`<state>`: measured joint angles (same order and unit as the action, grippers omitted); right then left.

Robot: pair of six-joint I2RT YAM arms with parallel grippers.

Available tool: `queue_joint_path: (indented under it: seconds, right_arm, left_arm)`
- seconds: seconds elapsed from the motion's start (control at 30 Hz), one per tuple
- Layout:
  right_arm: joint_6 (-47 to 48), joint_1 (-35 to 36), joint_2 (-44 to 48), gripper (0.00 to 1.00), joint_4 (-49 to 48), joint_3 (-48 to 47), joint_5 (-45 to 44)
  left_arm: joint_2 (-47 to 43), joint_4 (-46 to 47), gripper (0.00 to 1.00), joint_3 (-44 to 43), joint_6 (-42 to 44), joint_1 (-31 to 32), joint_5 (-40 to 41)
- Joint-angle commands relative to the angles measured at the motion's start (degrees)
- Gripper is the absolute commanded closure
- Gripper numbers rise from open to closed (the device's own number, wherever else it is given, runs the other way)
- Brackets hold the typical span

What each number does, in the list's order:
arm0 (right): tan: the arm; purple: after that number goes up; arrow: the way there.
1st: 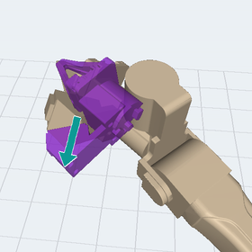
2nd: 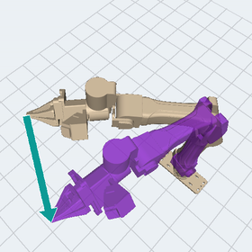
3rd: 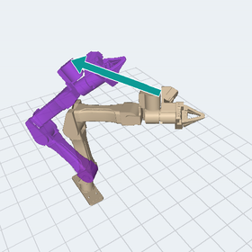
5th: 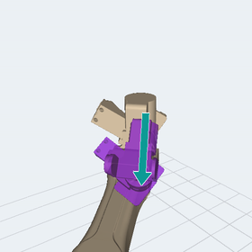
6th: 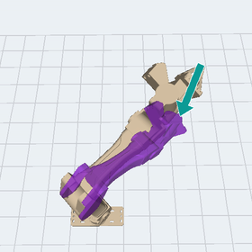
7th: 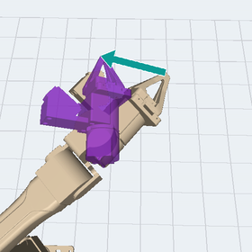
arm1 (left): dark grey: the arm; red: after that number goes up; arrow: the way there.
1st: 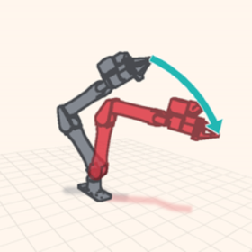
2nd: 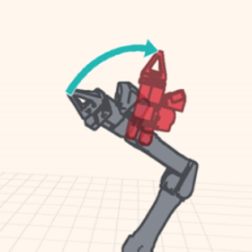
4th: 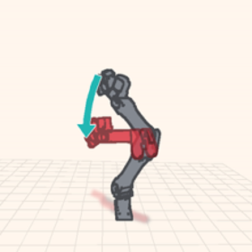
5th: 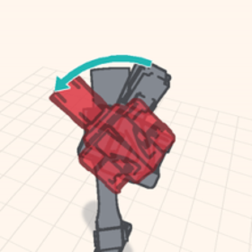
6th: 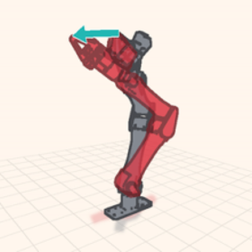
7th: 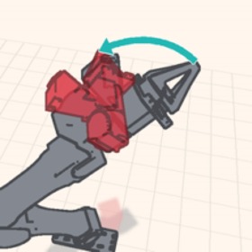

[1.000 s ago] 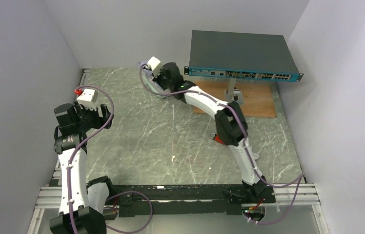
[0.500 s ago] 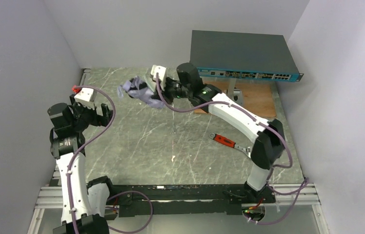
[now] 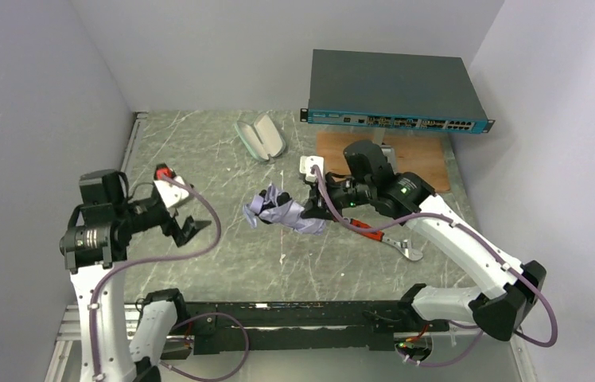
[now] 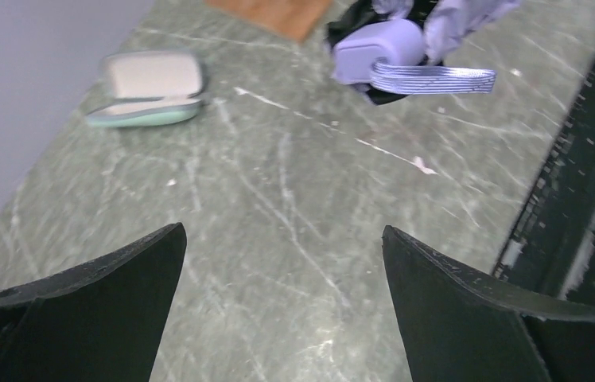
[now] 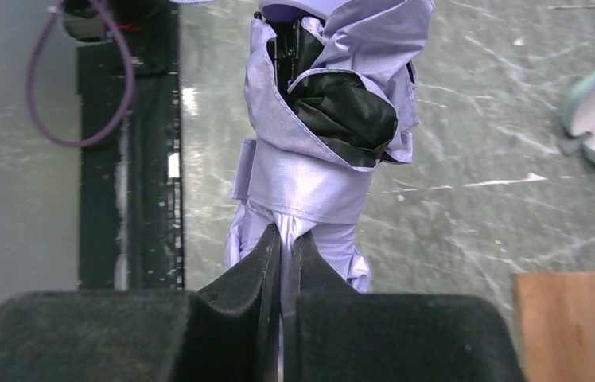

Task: Open the umbrella

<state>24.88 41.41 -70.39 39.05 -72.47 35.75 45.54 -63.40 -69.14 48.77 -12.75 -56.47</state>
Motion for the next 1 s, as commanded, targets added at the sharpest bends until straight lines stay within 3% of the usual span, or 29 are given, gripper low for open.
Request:
queue_joint_path:
  seconds: [0.0, 0.27, 0.5, 0.63, 0.77, 0.9, 0.97]
  right_arm:
    - [-3.47, 0.16, 3.0, 1.0, -2.9, 5.75, 7.8]
    - [-16.22, 0.18, 4.69, 1.0, -11.98, 11.71, 10.62]
    - [-26.75, -0.95, -1.12, 1.0, -16.26, 10.04, 15.87]
    - [-31.96, -2.81, -4.73, 1.0, -18.39, 8.1, 17.5]
    - [-26.21, -2.94, -4.88, 1.0, -14.84, 5.94, 18.22]
    - [-13.29, -2.91, -3.25, 1.0, -7.98, 6.51, 17.74]
    - [-12.94, -2.96, -2.0, 1.0, -8.05, 7.94, 18.38]
  left_arm:
    - [-4.18, -2.83, 0.0, 4.07, 2.36, 8.38, 4.42]
    - [-6.94, -0.13, 0.0, 1.76, 9.98, 19.74, 17.39]
    - [-1.9, 1.94, 0.13, -3.36, 17.77, 27.62, 11.57]
    - [-0.19, 12.05, 0.15, 0.6, 16.4, 39.51, 16.08]
    - [3.35, 12.23, 0.16, 1.91, 18.89, 50.91, 24.92]
    - [5.32, 13.95, 0.27, 5.18, 19.14, 51.74, 27.17]
    - [6.53, 14.68, 0.3, 6.18, 17.53, 51.78, 28.88]
